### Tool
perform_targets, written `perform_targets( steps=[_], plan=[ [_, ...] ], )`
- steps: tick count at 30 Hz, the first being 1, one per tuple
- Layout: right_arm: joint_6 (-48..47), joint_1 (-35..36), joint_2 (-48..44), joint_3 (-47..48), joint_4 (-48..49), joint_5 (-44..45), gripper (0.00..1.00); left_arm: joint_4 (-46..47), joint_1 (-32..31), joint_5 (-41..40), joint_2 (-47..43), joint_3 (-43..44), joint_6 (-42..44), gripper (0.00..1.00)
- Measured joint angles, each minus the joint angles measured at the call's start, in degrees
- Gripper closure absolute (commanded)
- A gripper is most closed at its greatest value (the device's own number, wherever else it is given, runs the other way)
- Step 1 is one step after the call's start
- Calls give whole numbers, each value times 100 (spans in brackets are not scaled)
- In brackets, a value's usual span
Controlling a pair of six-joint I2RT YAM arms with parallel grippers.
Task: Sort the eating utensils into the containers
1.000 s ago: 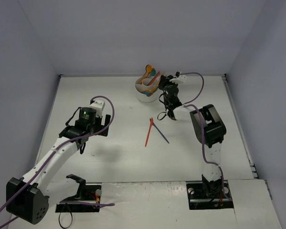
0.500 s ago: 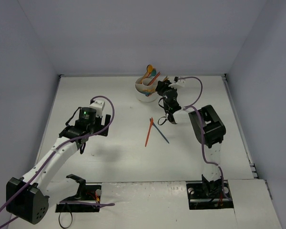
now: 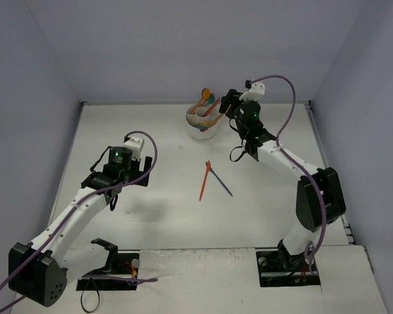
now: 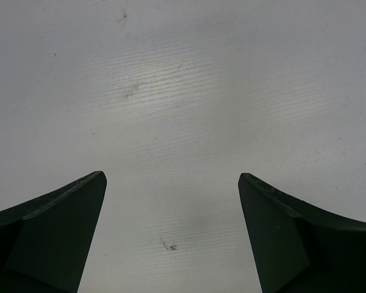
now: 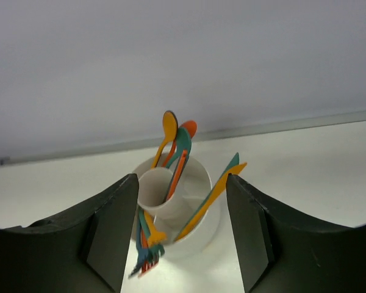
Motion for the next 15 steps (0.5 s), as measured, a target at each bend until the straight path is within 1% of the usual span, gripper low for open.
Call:
perform_targets(
  steps=[3, 8, 11, 15],
  plan=[
    [-331, 7, -408, 406, -1312, -385, 43, -4, 0, 20, 0, 0, 0, 12],
    [-520, 142, -856, 316, -3301, -837, 43, -20, 0, 65, 15, 0, -2, 12],
    [-276, 371, -923, 11, -4089, -953, 43, -23, 0, 67, 23, 0, -4, 12],
    [346, 915, -926, -351, -4777, -900, 43, -29, 0, 70, 26, 0, -8, 12]
  ],
)
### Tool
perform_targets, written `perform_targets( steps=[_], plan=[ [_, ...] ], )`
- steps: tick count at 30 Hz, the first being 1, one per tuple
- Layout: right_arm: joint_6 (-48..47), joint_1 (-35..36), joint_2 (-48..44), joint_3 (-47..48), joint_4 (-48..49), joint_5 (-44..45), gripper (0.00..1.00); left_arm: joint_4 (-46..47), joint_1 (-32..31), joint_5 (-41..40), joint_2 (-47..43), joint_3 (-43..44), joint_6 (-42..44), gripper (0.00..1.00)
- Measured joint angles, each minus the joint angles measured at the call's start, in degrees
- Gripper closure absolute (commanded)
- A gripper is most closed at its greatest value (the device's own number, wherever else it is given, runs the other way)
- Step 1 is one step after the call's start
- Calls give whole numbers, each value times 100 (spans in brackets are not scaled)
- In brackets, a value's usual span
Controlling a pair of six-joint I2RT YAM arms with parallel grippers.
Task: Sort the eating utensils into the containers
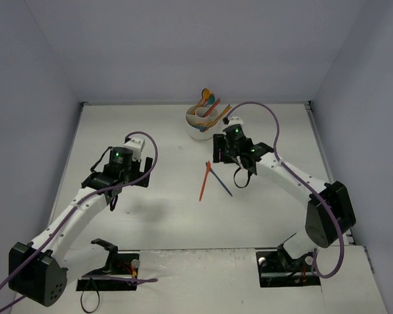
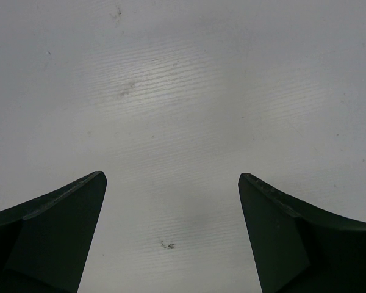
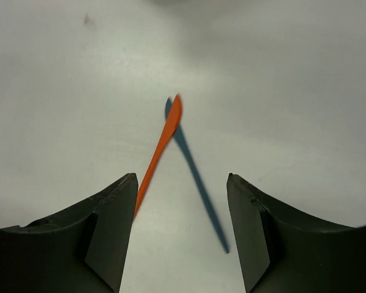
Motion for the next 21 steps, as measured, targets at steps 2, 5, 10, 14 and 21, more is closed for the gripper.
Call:
perform_targets(
  steps=[2, 5, 10, 14, 21],
  plan=[
    [336, 324, 38, -41, -196, 101, 44, -3, 0, 2, 0, 0, -1, 12],
    [918, 703, 253, 19, -299, 401, 47, -19, 0, 0, 0, 0, -8, 12],
    [1681, 926, 1040, 227, -384, 776, 52, -38, 0, -2, -3, 0, -16, 12],
    [2007, 927, 1538, 404, -512, 947, 57, -50, 0, -4, -17, 0, -16, 12],
    [2283, 927, 2064, 874, -658, 1186, 61, -77, 0, -7, -77, 0, -19, 12]
  ],
)
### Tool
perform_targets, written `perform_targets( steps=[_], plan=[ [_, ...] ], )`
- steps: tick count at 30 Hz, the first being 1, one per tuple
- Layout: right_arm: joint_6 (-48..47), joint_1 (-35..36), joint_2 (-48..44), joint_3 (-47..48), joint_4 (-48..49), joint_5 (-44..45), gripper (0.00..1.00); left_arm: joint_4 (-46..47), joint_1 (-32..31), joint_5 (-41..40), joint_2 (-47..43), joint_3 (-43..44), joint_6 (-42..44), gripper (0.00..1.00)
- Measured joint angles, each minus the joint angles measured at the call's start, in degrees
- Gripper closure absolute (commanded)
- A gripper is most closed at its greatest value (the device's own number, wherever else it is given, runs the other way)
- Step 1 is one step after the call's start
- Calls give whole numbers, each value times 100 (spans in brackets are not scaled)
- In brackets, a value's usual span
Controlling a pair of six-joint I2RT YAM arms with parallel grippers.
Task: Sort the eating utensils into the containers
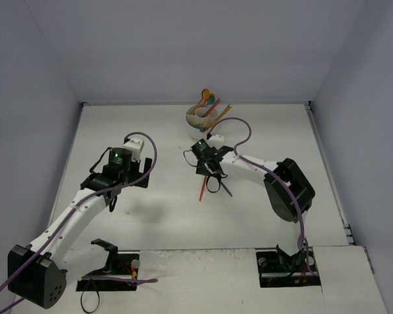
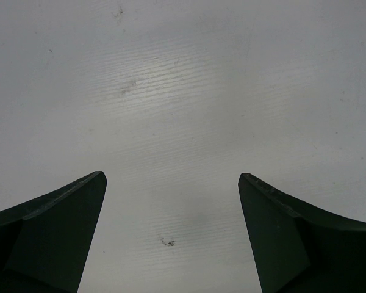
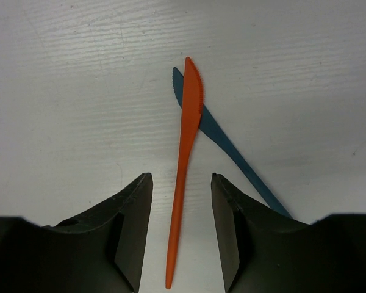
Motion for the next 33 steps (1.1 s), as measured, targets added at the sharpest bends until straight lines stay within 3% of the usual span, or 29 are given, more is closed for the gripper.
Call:
perform_targets(
  steps=[19, 22, 25, 33],
  plan=[
    [240, 88, 545, 156, -24, 102, 77, -2, -7, 0, -54, 0, 2, 12],
    [245, 109, 558, 165, -17, 117, 85, -2, -7, 0, -54, 0, 1, 12],
    [260, 112, 562, 165, -16, 134, 100, -2, -7, 0, -54, 0, 2, 12],
    [279, 122, 565, 170, -1, 130, 100, -2, -7, 0, -54, 0, 2, 12]
  ],
)
